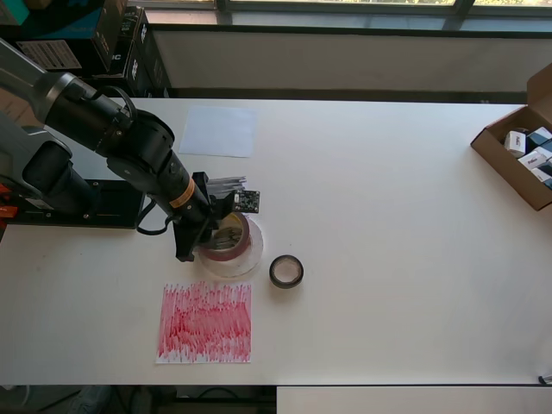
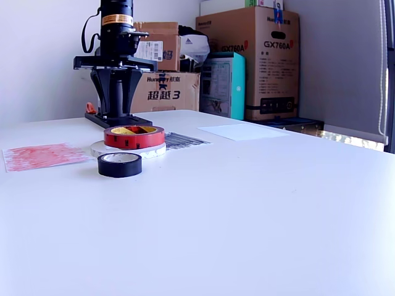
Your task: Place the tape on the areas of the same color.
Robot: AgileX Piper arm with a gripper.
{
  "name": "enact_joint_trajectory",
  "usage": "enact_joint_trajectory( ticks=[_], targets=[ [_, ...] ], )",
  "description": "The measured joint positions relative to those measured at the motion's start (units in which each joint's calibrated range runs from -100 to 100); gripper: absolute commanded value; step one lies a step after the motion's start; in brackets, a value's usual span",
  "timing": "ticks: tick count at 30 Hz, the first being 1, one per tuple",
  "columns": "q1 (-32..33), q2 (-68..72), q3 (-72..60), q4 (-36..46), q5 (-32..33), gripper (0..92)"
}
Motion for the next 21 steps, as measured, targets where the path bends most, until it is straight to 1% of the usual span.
enact_joint_trajectory(
  ticks=[14, 21],
  targets=[
    [-0.22, 0.0, 0.0, 0.0, -1.11, 43.7],
    [-0.33, 3.02, -0.87, 0.0, -2.04, 43.7]
  ],
)
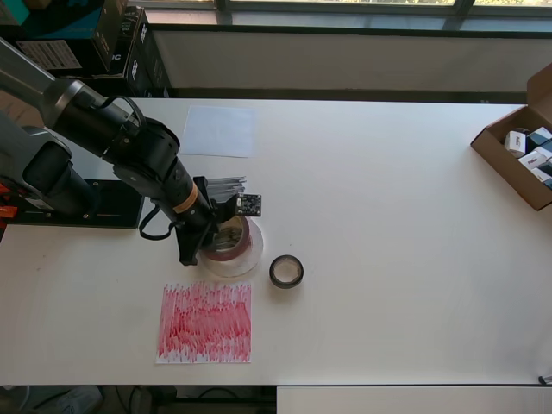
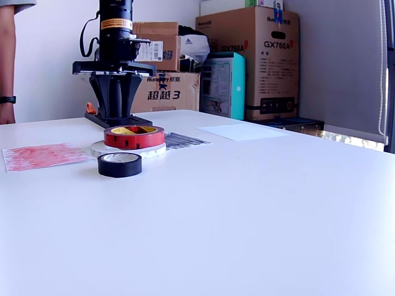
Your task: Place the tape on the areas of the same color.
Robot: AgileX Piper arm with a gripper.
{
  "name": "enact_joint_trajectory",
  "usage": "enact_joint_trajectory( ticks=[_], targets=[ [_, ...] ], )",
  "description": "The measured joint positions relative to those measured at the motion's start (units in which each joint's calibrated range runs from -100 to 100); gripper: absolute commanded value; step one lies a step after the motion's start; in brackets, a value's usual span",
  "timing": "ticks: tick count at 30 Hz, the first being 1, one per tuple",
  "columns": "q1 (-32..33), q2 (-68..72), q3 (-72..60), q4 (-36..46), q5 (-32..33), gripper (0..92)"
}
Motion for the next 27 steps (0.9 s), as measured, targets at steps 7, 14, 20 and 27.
enact_joint_trajectory(
  ticks=[7, 14, 20, 27],
  targets=[
    [-2.3, 4.1, -2.55, 0.0, -2.14, 43.7],
    [-3.28, 5.57, -2.55, 0.0, -3.52, 43.7],
    [-3.28, 6.63, -2.55, 0.0, -3.52, 43.7],
    [-3.28, 7.8, -3.51, 0.74, -3.52, 43.7]
  ],
)
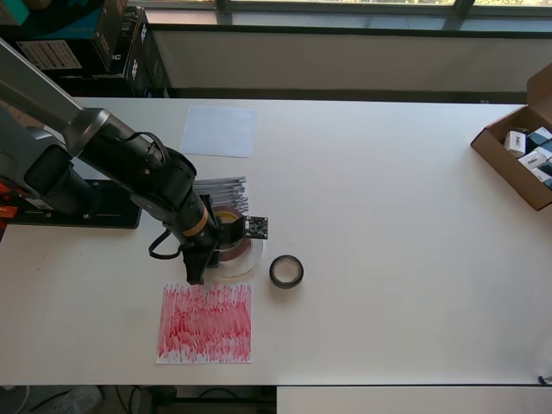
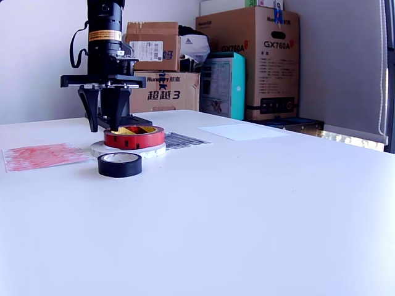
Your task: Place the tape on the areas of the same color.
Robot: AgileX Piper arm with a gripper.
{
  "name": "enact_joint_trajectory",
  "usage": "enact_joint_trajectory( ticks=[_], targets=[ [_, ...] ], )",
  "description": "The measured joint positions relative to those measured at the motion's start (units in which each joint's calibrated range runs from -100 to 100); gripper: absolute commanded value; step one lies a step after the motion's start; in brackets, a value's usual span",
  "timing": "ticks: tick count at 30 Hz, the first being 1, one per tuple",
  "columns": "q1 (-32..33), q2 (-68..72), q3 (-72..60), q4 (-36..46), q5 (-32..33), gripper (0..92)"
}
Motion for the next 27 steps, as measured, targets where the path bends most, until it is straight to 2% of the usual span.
enact_joint_trajectory(
  ticks=[12, 15, 19, 27],
  targets=[
    [0.89, 1.41, -0.11, -1.02, 0.0, 42.0],
    [0.89, 1.41, -0.11, -1.02, 0.0, 29.7],
    [0.89, 1.41, -0.11, -0.76, 0.09, 1.0],
    [0.89, 1.41, -0.11, -0.76, 0.09, 0.0]
  ],
)
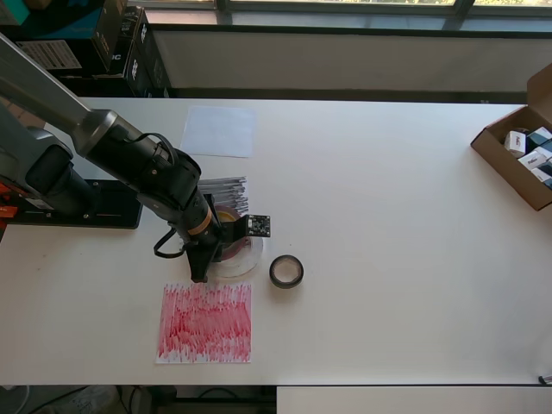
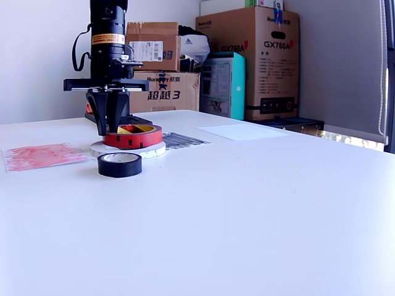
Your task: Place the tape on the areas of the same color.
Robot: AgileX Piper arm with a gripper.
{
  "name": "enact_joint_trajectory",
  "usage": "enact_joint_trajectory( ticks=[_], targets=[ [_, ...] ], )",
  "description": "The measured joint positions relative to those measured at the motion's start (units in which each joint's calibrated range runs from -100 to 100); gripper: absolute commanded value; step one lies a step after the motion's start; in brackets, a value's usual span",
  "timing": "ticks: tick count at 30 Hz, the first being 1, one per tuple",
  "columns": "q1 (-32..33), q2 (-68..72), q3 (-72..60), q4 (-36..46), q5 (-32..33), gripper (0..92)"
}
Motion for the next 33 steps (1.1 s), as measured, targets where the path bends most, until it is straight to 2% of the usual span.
enact_joint_trajectory(
  ticks=[9, 22, 33],
  targets=[
    [-0.23, -0.76, -1.12, 0.31, 0.7, 0.0],
    [-5.39, -14.11, 1.07, 1.78, -0.13, 0.0],
    [-15.16, -13.13, 0.56, 0.4, -8.03, 0.0]
  ],
)
